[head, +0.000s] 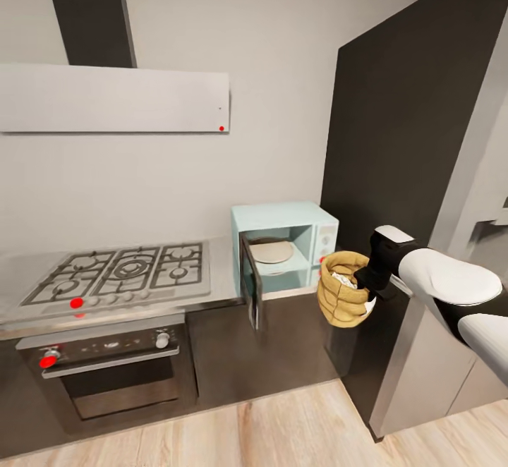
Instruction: In the kitchen, take the popcorn bag from the countertop, put it into the microwave, and heat it until the popcorn is cooked so the cooked popcorn ends up inside the bag.
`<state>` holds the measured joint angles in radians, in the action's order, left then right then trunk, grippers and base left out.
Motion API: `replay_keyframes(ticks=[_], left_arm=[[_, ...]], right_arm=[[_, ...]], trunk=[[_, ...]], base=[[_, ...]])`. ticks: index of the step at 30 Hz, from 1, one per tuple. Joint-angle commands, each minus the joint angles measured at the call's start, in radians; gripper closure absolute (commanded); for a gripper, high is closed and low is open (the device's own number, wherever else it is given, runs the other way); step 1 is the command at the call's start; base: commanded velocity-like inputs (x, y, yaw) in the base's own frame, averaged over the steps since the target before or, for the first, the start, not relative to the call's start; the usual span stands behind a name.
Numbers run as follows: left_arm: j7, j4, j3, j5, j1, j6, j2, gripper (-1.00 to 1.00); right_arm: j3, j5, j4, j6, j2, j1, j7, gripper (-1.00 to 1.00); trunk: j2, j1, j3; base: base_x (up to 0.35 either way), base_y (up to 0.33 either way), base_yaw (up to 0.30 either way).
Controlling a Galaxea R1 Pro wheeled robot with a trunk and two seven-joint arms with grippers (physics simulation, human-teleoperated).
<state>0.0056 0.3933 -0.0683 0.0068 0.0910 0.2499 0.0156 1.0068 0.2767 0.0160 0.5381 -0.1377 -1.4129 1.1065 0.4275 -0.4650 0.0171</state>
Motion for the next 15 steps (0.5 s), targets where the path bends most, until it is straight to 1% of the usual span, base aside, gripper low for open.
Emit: replay_keyframes(ticks=[1, 15], left_arm=[[0.001, 0.004, -0.007, 0.001, 0.001, 0.008, 0.002, -1.00], [0.001, 0.004, -0.006, 0.001, 0.001, 0.008, 0.001, -1.00]], right_arm=[[-0.008, 0.010, 0.001, 0.009, 0.000, 0.000, 0.003, 1.00], [-0.008, 0.010, 0.001, 0.010, 0.000, 0.000, 0.006, 1.00]], trunk=[[0.001, 0.000, 0.000], [0.001, 0.000, 0.000]], base=[[0.000, -0.226, 0.252], [0.000, -0.226, 0.252]])
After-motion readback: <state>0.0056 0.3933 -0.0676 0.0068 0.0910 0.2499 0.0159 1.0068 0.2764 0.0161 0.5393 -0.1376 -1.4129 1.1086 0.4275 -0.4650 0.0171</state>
